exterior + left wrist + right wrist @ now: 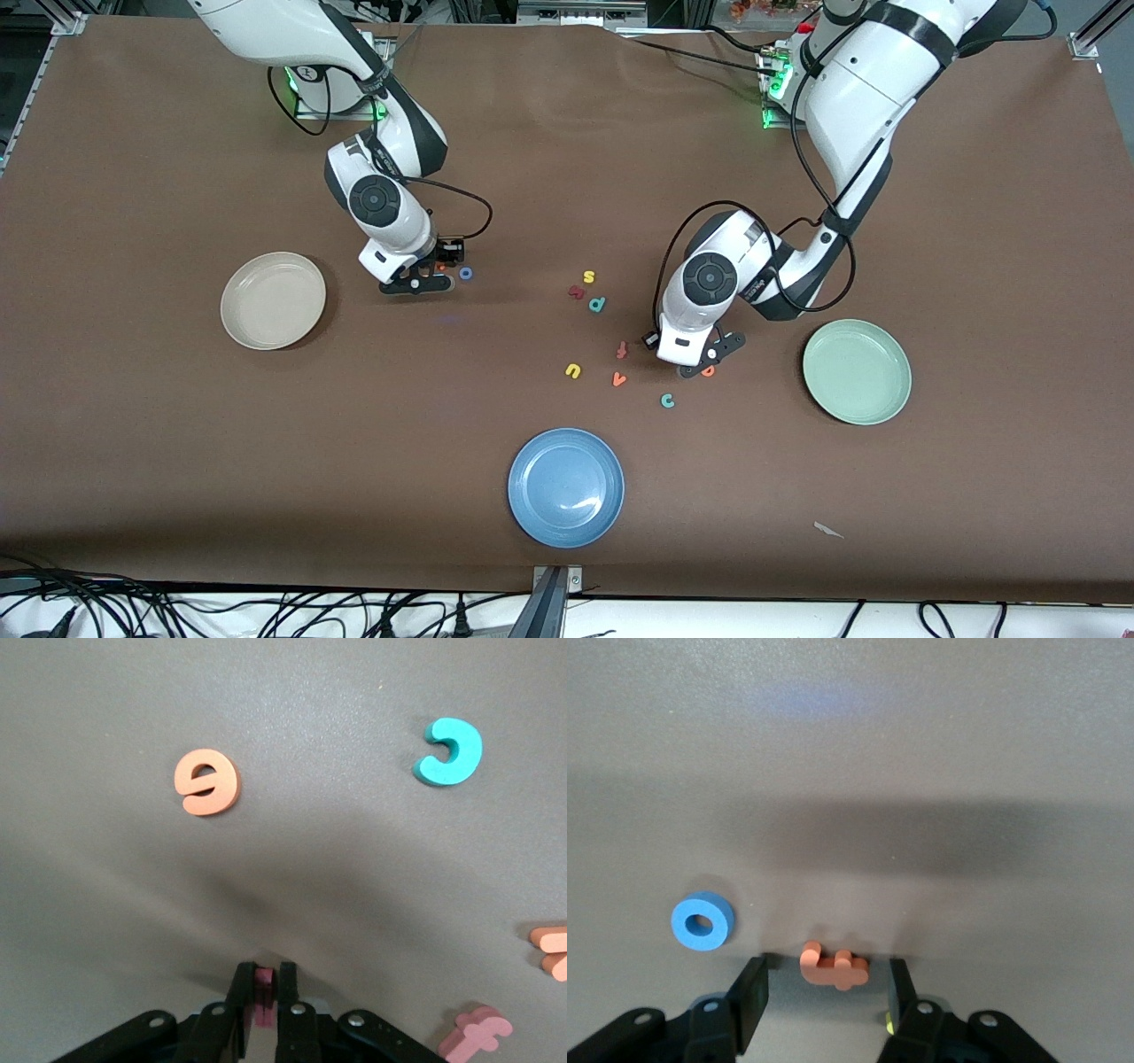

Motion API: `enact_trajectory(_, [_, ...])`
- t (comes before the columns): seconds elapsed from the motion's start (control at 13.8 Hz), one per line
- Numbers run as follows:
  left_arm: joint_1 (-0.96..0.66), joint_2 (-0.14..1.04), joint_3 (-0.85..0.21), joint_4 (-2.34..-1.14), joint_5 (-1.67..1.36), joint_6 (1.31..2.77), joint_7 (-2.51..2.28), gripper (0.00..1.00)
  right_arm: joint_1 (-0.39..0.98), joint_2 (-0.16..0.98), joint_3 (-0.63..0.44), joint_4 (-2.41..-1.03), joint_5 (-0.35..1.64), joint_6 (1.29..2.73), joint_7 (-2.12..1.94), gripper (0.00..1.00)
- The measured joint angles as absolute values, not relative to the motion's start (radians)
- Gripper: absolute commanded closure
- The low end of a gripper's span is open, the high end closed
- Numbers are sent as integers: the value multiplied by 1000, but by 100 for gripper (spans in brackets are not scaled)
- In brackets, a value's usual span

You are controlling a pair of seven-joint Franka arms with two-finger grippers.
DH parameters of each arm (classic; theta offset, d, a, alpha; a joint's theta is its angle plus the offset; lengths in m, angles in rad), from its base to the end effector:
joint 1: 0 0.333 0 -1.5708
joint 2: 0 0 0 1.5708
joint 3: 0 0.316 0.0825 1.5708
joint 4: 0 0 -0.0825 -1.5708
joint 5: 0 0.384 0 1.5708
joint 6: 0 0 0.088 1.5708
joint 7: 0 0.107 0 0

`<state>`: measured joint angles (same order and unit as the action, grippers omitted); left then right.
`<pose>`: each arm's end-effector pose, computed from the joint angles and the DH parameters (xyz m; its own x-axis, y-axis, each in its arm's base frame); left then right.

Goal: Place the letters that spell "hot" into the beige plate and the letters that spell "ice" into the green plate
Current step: 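Close the left gripper on the pink i while the right gripper grasps the orange t, then carry the pink i to the green plate while the right gripper lifts the t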

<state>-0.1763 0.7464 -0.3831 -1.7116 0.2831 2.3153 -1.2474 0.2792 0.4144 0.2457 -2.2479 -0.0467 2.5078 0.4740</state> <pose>0.5746 -0.3280 0.1740 0.8382 0.5387 -0.0845 0.5368 -0.8425 -0.0464 0.4520 0.2681 0.1737 0.9844 0.0767 -0.1583 0.0771 -0.9970 -0.0042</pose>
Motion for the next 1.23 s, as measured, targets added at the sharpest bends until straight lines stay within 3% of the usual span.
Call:
enact_trajectory(1.01, [-156,746,-380,-1699,284,2310,-1169,95,279,414,246,-2247,-47,2524,474,38])
enact_trajectory(1.16, [-138,742,-380,-1693,285,2284,-1113,95,279,414,245,-2247,-47,2530,475,52])
enact_trajectory(1.23, [-126,737,-379,-1688,286,2263,-1070,95,279,414,245,-2247,-47,2531,475,54])
